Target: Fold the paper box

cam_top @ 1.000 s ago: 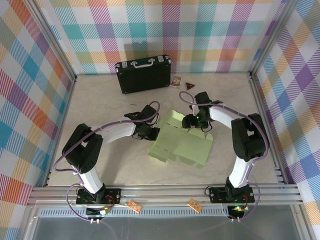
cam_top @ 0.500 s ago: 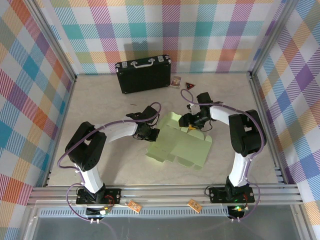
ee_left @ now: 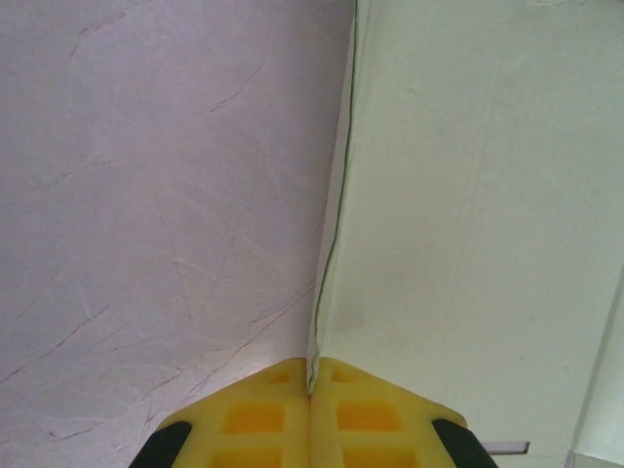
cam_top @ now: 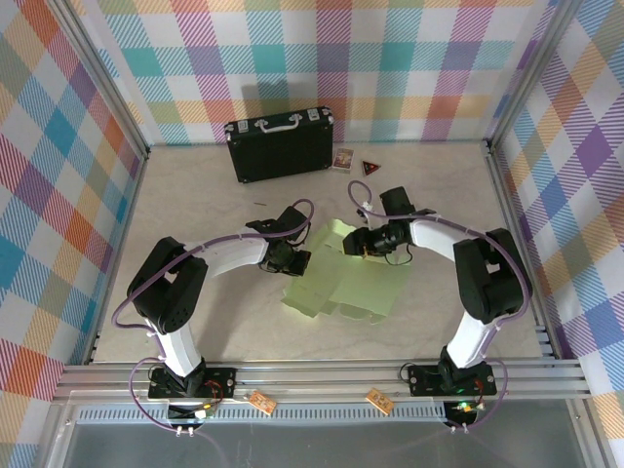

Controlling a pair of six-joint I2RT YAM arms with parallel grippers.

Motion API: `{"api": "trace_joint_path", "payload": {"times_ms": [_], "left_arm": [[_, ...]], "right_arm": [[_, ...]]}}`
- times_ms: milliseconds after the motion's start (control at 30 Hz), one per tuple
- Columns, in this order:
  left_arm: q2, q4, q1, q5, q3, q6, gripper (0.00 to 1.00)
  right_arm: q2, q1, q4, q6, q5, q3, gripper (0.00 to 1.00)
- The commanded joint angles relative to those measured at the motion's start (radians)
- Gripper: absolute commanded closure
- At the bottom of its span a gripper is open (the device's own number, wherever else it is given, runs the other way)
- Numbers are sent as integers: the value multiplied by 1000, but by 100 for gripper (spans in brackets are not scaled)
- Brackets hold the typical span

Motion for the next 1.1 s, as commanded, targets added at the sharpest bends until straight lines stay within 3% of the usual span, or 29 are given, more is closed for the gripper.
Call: {"api": "trace_joint_path", "payload": {"times_ms": [0,200,800,1067], "left_arm": [[2,-1,7,-11,7,-3,100],[-3,4,6,-15,-3,-4,100],[-20,-13,6,-47,1,-11,100],[-39,-13,13,-76,-19,-35,100]], "right_arm": [[23,25,15,4,-66,-22,47],[61,57,17,16,-53,-50,50],[137,68,-65,201,152,-115,62],[177,46,4,235,119,-147,64]]}}
